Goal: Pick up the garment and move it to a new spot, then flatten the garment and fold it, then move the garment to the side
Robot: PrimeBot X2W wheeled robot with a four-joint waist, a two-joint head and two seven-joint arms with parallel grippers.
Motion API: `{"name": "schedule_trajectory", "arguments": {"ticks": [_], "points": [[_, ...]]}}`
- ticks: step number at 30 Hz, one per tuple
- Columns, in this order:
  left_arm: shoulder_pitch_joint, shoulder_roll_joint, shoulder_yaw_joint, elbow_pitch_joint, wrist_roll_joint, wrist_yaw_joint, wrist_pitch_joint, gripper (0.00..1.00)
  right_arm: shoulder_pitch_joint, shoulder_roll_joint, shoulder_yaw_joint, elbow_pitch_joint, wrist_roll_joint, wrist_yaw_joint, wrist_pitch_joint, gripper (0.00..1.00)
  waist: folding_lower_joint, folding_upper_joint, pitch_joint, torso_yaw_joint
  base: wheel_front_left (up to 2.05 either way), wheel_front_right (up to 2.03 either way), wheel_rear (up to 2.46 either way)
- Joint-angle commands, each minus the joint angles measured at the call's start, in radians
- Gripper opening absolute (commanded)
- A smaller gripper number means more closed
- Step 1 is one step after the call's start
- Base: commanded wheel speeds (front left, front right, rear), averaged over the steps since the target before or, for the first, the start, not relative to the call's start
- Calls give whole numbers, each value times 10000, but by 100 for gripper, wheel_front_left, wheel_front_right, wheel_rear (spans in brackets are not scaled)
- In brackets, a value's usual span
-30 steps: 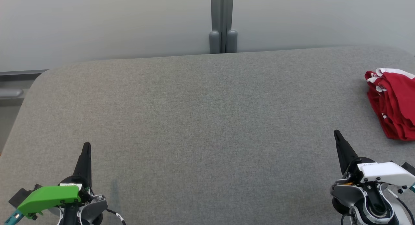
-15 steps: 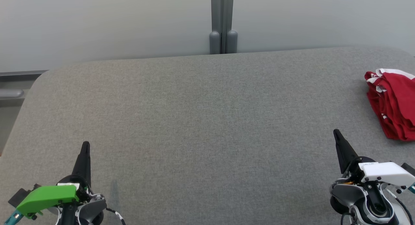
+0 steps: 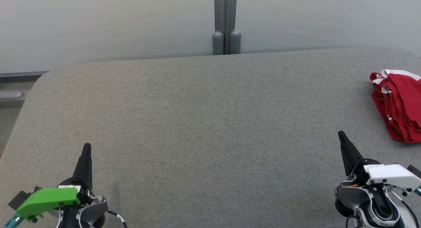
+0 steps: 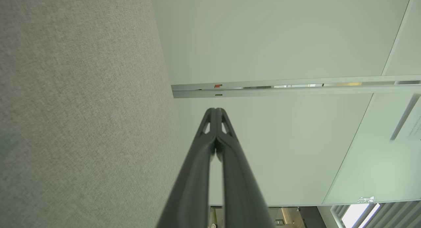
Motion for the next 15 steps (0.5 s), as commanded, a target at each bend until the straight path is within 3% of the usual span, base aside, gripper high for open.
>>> {"name": "schedule_trajectory", "arguments": {"ticks": [1,15], "points": [[-161,6,26,-19,-30,-32,47,0,-61,-12,-14,15,66,-3,24,0,0,0,0,0,0,0,0],[-158,6,26,-19,-30,-32,48,0,-61,-12,-13,14,67,-3,24,0,0,0,0,0,0,0,0]]}}
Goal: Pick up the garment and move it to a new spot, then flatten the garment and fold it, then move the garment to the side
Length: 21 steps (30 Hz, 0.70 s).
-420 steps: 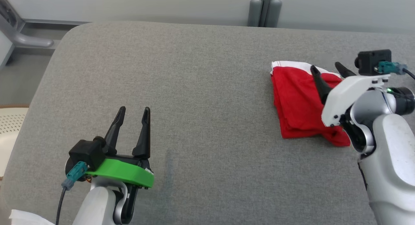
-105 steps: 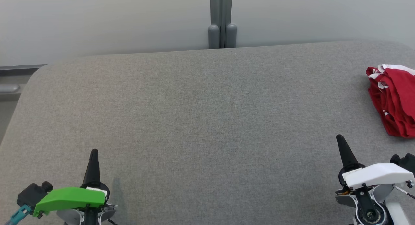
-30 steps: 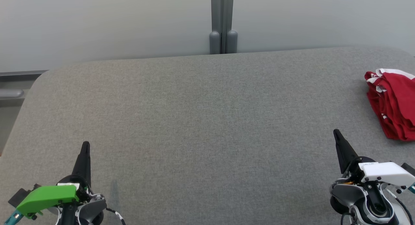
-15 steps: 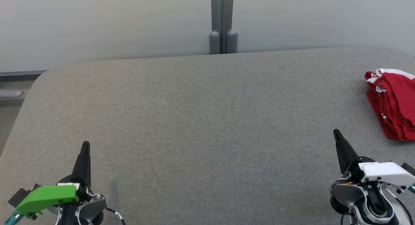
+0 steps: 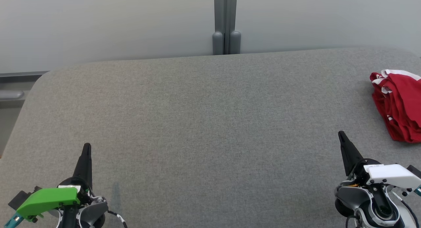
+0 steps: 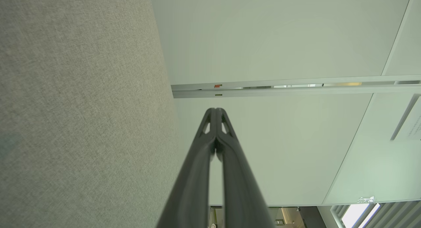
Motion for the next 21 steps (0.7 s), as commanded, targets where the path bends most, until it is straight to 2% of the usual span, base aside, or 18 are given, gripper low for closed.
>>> {"name": "schedule_trajectory", "arguments": {"ticks": [1,21], "points": [[-154,6,26,-19,-30,-32,48,0,-60,-12,-13,14,67,-3,23,0,0,-1,0,0,0,0,0],[-140,5,26,-18,-30,-32,48,0,-60,-12,-12,13,68,-3,22,0,0,-1,0,0,0,0,0]]}}
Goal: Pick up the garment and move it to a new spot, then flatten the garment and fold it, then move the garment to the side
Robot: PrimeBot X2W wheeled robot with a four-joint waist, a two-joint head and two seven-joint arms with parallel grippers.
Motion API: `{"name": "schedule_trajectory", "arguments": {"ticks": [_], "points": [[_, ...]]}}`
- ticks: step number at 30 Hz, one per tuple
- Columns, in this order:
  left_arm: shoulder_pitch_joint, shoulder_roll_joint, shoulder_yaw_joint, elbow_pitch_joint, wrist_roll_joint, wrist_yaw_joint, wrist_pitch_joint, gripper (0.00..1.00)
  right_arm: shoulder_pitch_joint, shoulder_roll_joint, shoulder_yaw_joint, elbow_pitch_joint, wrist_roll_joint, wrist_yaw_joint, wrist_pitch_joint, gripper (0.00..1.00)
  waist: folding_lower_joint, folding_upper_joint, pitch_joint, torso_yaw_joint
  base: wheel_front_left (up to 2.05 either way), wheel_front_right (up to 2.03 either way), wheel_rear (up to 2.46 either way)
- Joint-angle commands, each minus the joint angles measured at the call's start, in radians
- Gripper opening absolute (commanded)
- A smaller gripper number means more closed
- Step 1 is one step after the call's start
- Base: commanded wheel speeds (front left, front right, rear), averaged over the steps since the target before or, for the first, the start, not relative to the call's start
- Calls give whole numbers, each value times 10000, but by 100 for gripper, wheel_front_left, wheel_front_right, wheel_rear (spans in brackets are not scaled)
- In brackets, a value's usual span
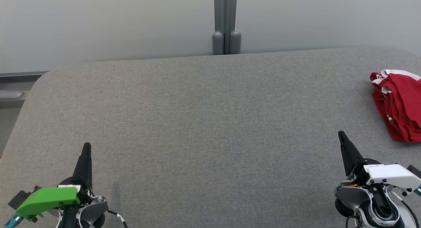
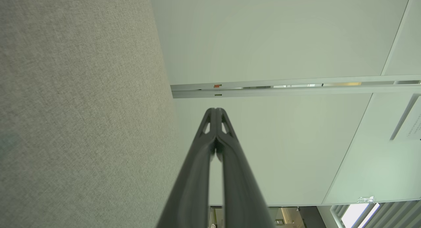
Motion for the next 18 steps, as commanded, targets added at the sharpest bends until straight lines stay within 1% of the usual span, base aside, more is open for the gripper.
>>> {"name": "schedule_trajectory", "arguments": {"ticks": [1,18], "points": [[-122,5,25,-16,-31,-32,47,0,-60,-12,-12,11,68,-3,22,0,0,0,0,0,0,0,0],[-120,5,20,-17,-35,-32,43,0,-59,-12,-11,11,68,-3,22,0,0,0,0,0,0,0,0]]}}
